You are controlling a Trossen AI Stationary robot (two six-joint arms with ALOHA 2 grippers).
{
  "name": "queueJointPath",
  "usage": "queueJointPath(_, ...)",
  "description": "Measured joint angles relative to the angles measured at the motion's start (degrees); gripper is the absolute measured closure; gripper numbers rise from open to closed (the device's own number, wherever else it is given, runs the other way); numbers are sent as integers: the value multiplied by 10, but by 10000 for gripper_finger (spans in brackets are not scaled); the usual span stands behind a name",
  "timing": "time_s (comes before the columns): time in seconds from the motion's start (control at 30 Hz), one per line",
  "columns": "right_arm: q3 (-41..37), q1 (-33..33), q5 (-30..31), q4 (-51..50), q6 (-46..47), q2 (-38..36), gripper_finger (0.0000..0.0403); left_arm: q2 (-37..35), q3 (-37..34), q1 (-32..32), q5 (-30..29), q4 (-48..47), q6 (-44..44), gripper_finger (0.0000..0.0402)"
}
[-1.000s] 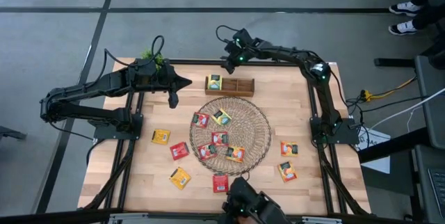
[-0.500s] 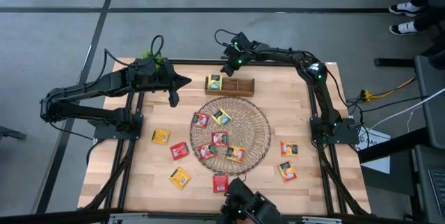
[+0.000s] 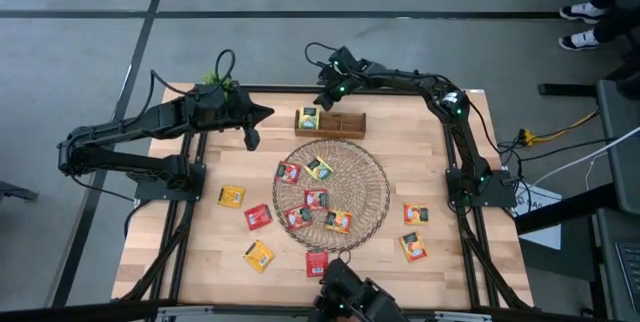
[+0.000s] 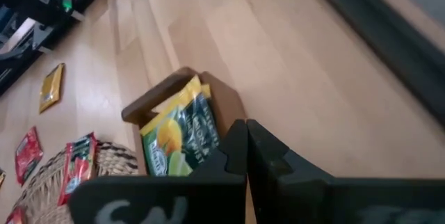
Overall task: Pick & Place Tea
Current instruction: Put the bottom yellow tea bag into the left of the wooden organizer
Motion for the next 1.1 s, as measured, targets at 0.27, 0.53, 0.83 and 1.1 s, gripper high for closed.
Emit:
queueJointPath(0.27,3,0,36,-19,-16,0,403,0,0,0,-1,0,4,397)
queueJointPath(0.53,3,2,43,-21,-16,0,403,0,0,0,-1,11,6,398)
queueJointPath(0.83,3,17,43,-30,-16,0,403,0,0,0,3,17,6,394)
queueJointPath(1.1,3,28,34,-31,-16,0,403,0,0,0,3,17,6,400)
